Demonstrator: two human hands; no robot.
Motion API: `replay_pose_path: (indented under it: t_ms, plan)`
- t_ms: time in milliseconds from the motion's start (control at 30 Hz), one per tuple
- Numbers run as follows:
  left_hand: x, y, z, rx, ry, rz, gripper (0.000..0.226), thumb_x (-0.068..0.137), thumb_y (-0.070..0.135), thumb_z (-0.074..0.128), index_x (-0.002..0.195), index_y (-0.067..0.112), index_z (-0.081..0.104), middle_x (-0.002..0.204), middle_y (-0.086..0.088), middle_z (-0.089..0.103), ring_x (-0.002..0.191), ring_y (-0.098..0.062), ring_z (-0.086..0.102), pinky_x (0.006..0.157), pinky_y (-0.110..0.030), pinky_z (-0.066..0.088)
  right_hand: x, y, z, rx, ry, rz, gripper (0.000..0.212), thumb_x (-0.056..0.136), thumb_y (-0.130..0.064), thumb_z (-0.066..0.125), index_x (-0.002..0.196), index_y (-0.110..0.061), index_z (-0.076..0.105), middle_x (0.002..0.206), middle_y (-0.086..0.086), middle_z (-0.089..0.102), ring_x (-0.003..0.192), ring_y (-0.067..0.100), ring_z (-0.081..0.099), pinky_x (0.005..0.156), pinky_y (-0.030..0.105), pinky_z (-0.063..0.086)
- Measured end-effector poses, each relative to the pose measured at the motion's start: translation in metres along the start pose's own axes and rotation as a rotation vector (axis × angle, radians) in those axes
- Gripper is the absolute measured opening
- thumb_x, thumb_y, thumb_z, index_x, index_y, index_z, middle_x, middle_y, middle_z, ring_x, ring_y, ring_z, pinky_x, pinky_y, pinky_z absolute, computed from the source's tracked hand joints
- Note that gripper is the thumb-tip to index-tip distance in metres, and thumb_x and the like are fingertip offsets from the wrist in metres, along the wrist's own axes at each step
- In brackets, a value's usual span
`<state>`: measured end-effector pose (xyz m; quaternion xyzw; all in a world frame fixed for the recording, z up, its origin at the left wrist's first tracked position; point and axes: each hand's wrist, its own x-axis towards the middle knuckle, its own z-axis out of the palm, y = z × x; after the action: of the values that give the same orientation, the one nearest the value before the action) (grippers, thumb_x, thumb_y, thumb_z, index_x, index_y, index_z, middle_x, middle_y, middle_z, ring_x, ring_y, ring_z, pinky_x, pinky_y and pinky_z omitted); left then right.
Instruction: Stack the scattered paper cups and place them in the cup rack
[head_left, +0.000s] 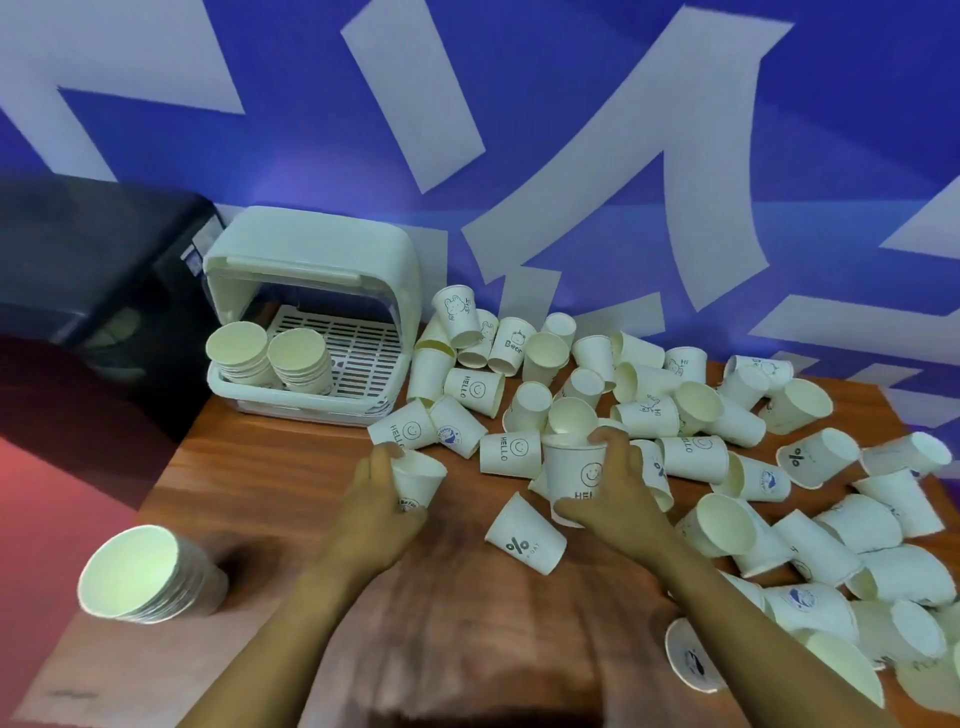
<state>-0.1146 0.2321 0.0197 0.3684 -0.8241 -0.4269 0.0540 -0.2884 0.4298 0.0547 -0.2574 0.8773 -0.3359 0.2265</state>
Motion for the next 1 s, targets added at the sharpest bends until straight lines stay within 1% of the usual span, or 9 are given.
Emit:
replay_pose_path:
  t_ms: [100,167,333,500,633,700,767,867,1000]
  plan:
    - [0.003,0.002,-0.011,-0.022,0.084,-0.02,0.054,0.07,0.019,0.072,0.108,0.024,0.034,0.108,-0.002,0.044,0.093,-0.024,0.051,0.068,-0.033,0.043,0.013,-0.007,0.001,0.028,-0.064,-0.04,0.072,0.069,-0.018,0.079,0.115,-0.025,0.023,0.116,0.002,0.035,0.092,0.011,0.043,0.067,0.017,0.038]
    - [0.006,0.002,-0.015,-0.047,0.126,-0.031,0.058,0.067,0.023,0.076,0.107,0.025,0.035,0.107,-0.004,0.046,0.094,-0.025,0.051,0.071,-0.037,0.048,0.023,-0.014,0.002,0.053,-0.098,-0.038,0.068,0.072,-0.018,0.077,0.113,-0.025,0.022,0.108,0.0,0.043,0.087,0.009,0.048,0.065,0.021,0.041]
    - [0.009,-0.001,-0.023,-0.047,0.155,-0.086,0.062,0.064,0.023,0.078,0.105,0.029,0.032,0.105,0.001,0.037,0.095,-0.024,0.048,0.072,-0.045,0.054,0.038,-0.033,0.012,0.087,-0.125,-0.076,0.065,0.077,-0.022,0.075,0.114,-0.023,0.021,0.099,-0.01,0.044,0.085,0.002,0.05,0.062,0.014,0.04]
    - [0.016,-0.007,-0.036,-0.017,0.169,-0.077,0.066,0.066,0.029,0.08,0.11,0.027,0.031,0.109,0.002,0.035,0.102,-0.02,0.043,0.083,-0.036,0.046,0.043,-0.056,0.031,0.149,-0.129,-0.092,0.048,0.086,-0.039,0.064,0.114,-0.023,0.029,0.109,-0.005,0.053,0.1,0.011,0.056,0.082,0.032,0.05]
    - [0.027,-0.013,-0.058,-0.081,0.189,-0.066,0.072,0.066,0.044,0.079,0.118,0.026,0.034,0.115,0.001,0.045,0.106,-0.021,0.046,0.084,-0.038,0.047,0.051,-0.081,0.051,0.114,-0.131,-0.104,0.039,0.092,-0.041,0.054,0.114,-0.02,0.031,0.12,-0.002,0.052,0.109,0.015,0.054,0.089,0.033,0.047]
    - [0.033,-0.017,-0.074,-0.07,0.205,-0.048,0.074,0.068,0.048,0.076,0.124,0.03,0.031,0.118,0.004,0.048,0.107,-0.019,0.041,0.083,-0.038,0.047,0.058,-0.094,0.06,0.123,-0.126,-0.12,0.041,0.092,-0.04,0.055,0.117,-0.02,0.032,0.121,-0.001,0.051,0.11,0.015,0.053,0.092,0.034,0.046]
    - [0.04,-0.018,-0.09,-0.019,0.227,-0.025,0.078,0.071,0.043,0.076,0.132,0.027,0.03,0.121,0.004,0.047,0.108,-0.016,0.032,0.086,-0.034,0.039,0.066,-0.106,0.069,0.127,-0.123,-0.138,0.042,0.09,-0.039,0.058,0.118,-0.021,0.032,0.121,-0.001,0.05,0.11,0.017,0.053,0.094,0.036,0.046]
    - [0.052,-0.019,-0.112,0.024,0.252,0.014,0.083,0.069,0.037,0.078,0.136,0.023,0.03,0.124,-0.002,0.05,0.117,-0.026,0.035,0.091,-0.036,0.038,0.077,-0.123,0.08,0.066,-0.137,-0.153,0.049,0.086,-0.039,0.063,0.119,-0.028,0.029,0.12,-0.002,0.048,0.108,0.018,0.053,0.093,0.041,0.047]
    - [0.072,-0.023,-0.139,0.024,0.236,-0.009,0.082,0.07,0.028,0.075,0.138,0.024,0.03,0.127,-0.007,0.051,0.117,-0.028,0.043,0.091,-0.037,0.043,0.094,-0.146,0.088,0.015,-0.164,-0.195,0.073,0.081,-0.032,0.067,0.137,-0.034,0.021,0.121,-0.008,0.05,0.108,0.014,0.054,0.09,0.033,0.046]
